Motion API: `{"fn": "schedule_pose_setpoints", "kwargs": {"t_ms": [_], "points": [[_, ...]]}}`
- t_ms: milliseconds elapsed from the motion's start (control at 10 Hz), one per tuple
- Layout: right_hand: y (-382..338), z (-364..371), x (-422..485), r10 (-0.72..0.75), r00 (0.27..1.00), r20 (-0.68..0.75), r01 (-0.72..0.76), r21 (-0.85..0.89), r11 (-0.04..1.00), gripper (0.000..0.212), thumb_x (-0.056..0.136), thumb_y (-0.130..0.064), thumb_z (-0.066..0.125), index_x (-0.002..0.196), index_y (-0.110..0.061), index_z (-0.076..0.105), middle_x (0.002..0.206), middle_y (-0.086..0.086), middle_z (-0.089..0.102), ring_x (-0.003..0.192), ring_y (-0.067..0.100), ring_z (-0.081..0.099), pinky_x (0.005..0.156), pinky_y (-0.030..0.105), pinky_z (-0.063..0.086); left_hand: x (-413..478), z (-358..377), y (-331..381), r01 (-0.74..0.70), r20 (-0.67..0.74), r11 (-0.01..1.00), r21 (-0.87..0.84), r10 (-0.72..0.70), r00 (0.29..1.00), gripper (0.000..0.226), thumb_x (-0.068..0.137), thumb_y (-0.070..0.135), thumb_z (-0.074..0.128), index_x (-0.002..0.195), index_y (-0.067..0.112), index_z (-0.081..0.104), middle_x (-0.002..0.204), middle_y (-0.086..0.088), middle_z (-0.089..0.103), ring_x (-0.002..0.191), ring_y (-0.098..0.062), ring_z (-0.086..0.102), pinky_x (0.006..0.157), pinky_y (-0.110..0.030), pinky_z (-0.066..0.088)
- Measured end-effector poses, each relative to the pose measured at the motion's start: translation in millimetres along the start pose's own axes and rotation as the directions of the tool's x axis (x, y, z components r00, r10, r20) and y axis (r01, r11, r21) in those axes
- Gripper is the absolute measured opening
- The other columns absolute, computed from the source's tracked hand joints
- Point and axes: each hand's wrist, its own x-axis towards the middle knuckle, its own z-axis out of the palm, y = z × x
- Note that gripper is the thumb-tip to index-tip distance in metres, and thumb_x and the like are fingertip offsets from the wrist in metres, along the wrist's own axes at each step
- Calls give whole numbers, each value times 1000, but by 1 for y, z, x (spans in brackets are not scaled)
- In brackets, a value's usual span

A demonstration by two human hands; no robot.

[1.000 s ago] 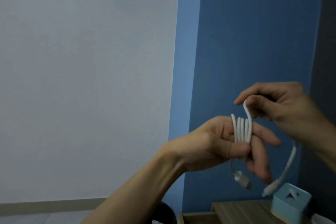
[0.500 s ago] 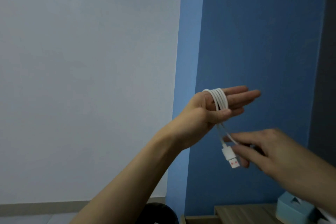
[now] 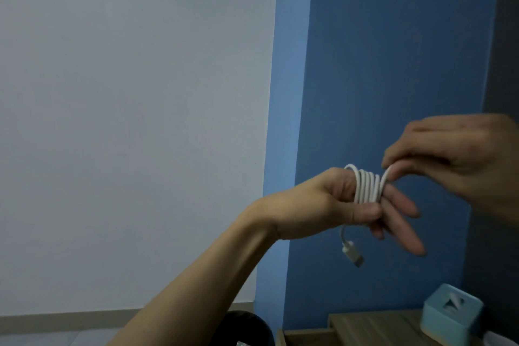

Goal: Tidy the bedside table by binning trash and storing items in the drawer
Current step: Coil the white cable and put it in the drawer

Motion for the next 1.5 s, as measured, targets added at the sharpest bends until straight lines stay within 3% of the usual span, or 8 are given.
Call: {"fn": "schedule_pose_setpoints", "kwargs": {"t_ms": [200,300,400,500,700,1000,1300,1500], "points": [[-13,33,-7,561,828,16,-390,735,555,11,71,-37,66,75,-32,75,71,7,71,61,10,63,60,17,50,6,16,-2,-57,-95,961,-269,33,995,32,83,-7,36,93,9,61,98,-23,63,92,-32,61,78,-18,52],[-38,56,-20,469,869,-158,212,975,-64,41,95,-10,22,108,7,58,104,41,60,100,37,61,98,26,43,8,18,-1,-119,-178,931,-346,59,982,34,86,-5,35,108,-3,61,120,-20,63,98,-16,65,91,-25,49],[-51,51,-47,661,749,43,-620,396,677,25,92,-6,40,81,-11,61,92,17,73,70,6,67,68,6,47,8,15,0,-169,-229,932,-320,97,969,41,89,-9,31,129,-14,38,136,-22,41,118,-20,58,98,-25,45],[-42,53,-29,515,853,91,-495,460,738,25,85,-22,59,60,-24,62,67,-9,64,58,5,58,51,13,42,6,10,3,-214,-327,924,-317,106,939,45,90,-13,30,135,-14,30,139,-22,37,131,-30,39,107,-26,37],[-48,53,-34,341,933,-114,-337,52,940,36,79,-35,42,76,-16,72,61,-4,55,64,14,49,57,23,39,2,9,-4,-131,-422,971,-200,35,906,42,91,-12,34,133,-7,39,139,-25,44,130,-26,44,105,-23,39],[-53,38,-35,299,894,-335,-249,183,951,21,77,-33,62,78,-14,71,75,-6,69,72,5,59,66,20,47,-1,12,-3,-69,-400,974,-216,-23,916,38,91,-12,35,128,-16,41,120,-30,55,88,-4,66,85,-15,50],[-65,50,-41,440,849,-293,-309,400,863,17,72,-43,62,69,-27,63,63,-14,62,62,4,60,60,5,44,-2,18,-6,-142,-416,961,-238,31,909,22,97,5,33,101,8,55,128,-28,49,106,-17,61,97,-24,47],[-54,52,-50,654,724,-221,-483,514,709,61,68,-82,35,81,-29,63,80,-8,69,77,8,63,67,23,46,1,20,-2,-141,-417,967,-213,40,908,20,95,9,35,88,12,53,113,-37,58,85,-15,65,75,-15,49]]}}
